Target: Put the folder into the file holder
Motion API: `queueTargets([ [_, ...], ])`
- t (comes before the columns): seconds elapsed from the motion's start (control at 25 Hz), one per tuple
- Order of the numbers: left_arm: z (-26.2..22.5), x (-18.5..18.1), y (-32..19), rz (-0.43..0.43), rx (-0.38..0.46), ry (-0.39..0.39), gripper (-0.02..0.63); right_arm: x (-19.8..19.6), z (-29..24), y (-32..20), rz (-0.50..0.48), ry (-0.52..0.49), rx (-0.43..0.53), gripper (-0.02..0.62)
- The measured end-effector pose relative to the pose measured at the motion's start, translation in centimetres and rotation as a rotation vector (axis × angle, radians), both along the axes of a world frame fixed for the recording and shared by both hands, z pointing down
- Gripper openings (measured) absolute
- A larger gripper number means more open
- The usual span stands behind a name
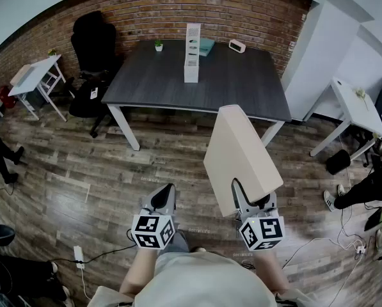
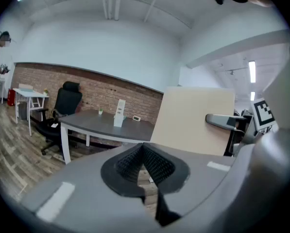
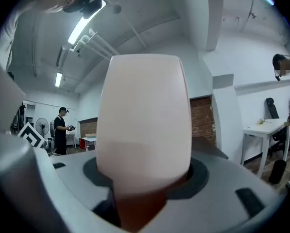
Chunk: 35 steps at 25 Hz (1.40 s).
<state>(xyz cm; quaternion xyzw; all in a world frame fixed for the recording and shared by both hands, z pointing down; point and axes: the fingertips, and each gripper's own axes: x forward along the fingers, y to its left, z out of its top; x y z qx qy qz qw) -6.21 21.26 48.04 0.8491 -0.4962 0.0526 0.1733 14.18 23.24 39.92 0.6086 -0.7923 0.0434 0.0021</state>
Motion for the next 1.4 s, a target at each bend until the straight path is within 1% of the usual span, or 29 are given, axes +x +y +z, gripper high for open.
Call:
queueTargets([
  [0.12, -1.5, 1.0, 2.5, 0.021, 0.069, -0.069, 0.011, 1.2, -0.1, 2.6, 0.017, -0.026, 0.022, 0.265],
  [0.24, -2.2, 1.7, 4.5, 0.024, 0.095, -0.084, 0.011, 2.2, 0.1, 4.6, 0.031, -0.036, 0.030, 0.265],
  [0.4, -2.0, 1.7, 6.7, 0.009, 0.096, -0.082, 0.011, 2.4, 0.4, 6.6, 0.026, -0.014, 0.034, 0.265],
  [0.52, -1.8, 1.8, 7.8, 0.014, 0.099, -0.081, 0.011, 2.2, 0.5, 7.7, 0.021, -0.012, 0.039, 0.265],
  [0.76, -2.2, 2.1, 9.1, 0.014, 0.107, -0.075, 0.011, 2.0, 0.2, 8.6, 0.004, -0.020, 0.033, 0.265],
  [1.12, -2.3, 1.4, 9.7, -0.020, 0.097, -0.079, 0.011, 1.8, -0.8, 8.6, -0.021, -0.027, 0.054, 0.268],
  [1.4, -2.3, 0.8, 9.0, -0.033, 0.091, -0.090, 0.011, 1.5, -0.9, 7.7, -0.031, -0.044, 0.051, 0.273],
])
